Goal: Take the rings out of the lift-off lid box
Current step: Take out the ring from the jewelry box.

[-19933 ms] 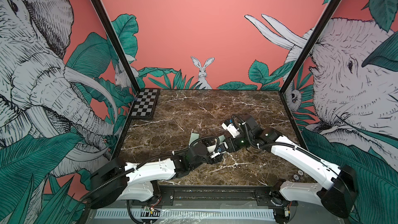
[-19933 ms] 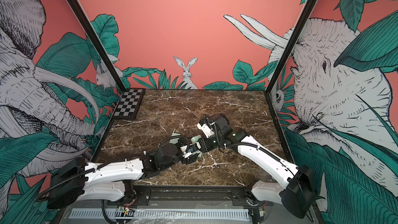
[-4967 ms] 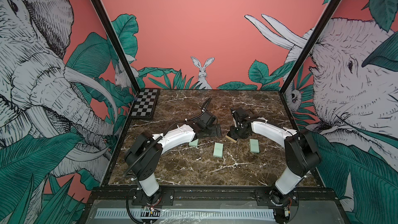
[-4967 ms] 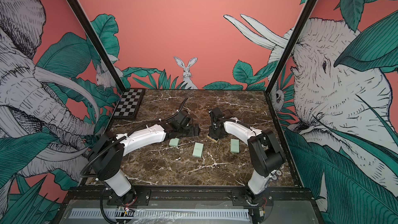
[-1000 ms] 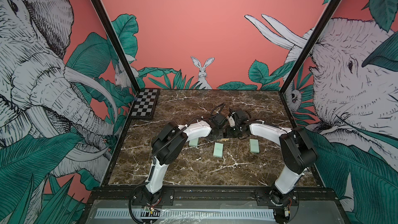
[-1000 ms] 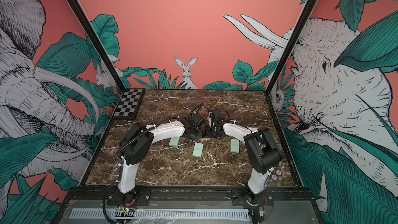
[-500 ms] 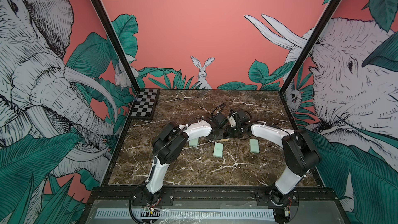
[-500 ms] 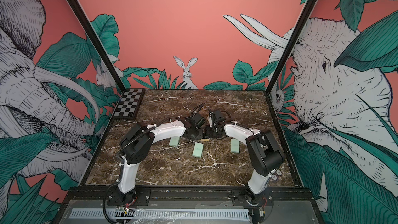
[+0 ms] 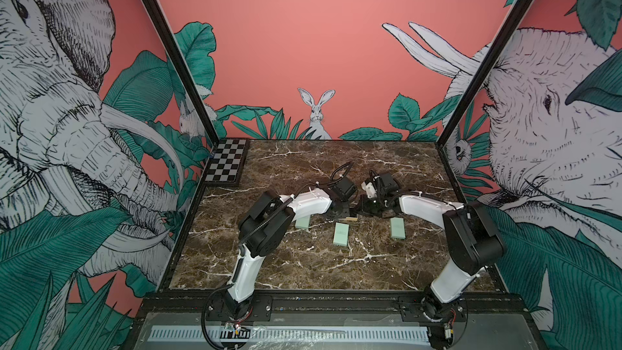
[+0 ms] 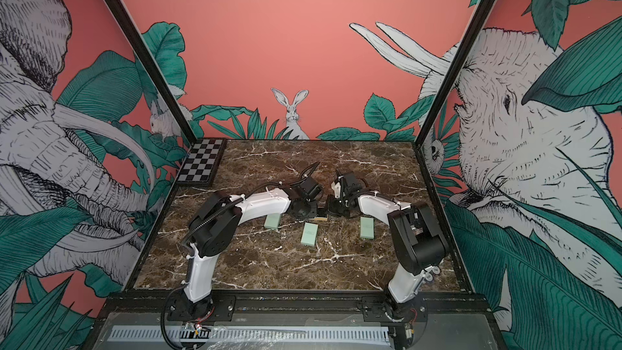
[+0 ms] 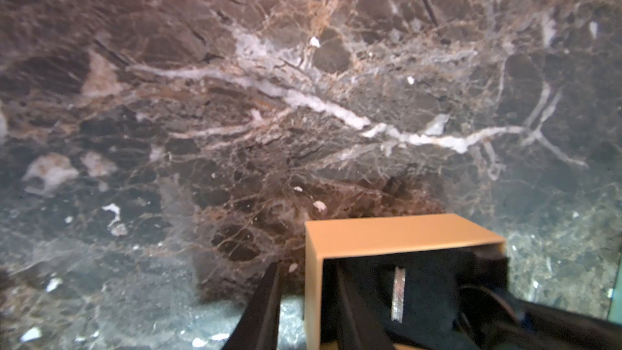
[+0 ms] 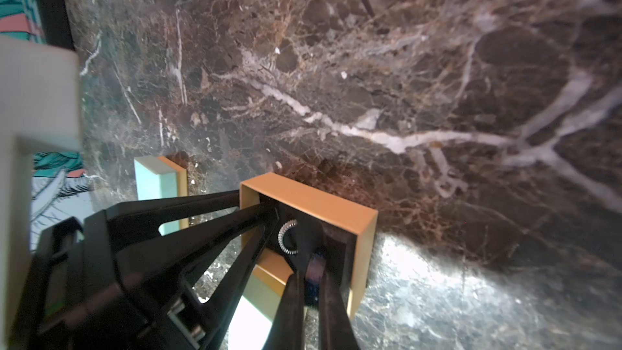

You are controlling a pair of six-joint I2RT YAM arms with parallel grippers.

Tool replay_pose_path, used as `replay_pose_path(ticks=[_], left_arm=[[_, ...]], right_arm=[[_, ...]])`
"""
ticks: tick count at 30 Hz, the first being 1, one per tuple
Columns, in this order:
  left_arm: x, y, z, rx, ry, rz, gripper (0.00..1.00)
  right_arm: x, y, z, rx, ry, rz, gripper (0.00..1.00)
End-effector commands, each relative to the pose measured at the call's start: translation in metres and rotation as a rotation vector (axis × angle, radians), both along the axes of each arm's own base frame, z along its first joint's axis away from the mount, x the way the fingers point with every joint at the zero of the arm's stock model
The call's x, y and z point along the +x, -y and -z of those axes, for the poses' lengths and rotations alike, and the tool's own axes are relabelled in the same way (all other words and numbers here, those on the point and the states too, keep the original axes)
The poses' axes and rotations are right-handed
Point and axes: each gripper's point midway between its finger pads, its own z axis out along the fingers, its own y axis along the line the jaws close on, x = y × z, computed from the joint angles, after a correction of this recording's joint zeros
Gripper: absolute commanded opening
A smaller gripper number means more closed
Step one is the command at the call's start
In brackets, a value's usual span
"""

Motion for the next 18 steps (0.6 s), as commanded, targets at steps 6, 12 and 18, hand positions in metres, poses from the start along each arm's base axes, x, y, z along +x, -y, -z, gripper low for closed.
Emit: replay_pose_path(ticks=[6,12,18], left_arm=[[-0.013,-0.018,0.023,0.099,-0.058,-0.001,0.29],[-0.013,-0.019,0.023,0.105,-0.058,0.001,0.29],[-0.013,-0.019,0.024,0.107,-0.058,0.003,0.29]], right_arm=[[0.006,0.0,-0.02,0.126,-0.003,0.041,0.0],[0.009,-0.001,-0.021,0.233,-0.046,0.067,0.0],[0.012,0.006,-0.029,0.241,-0.03,0.082,0.0]])
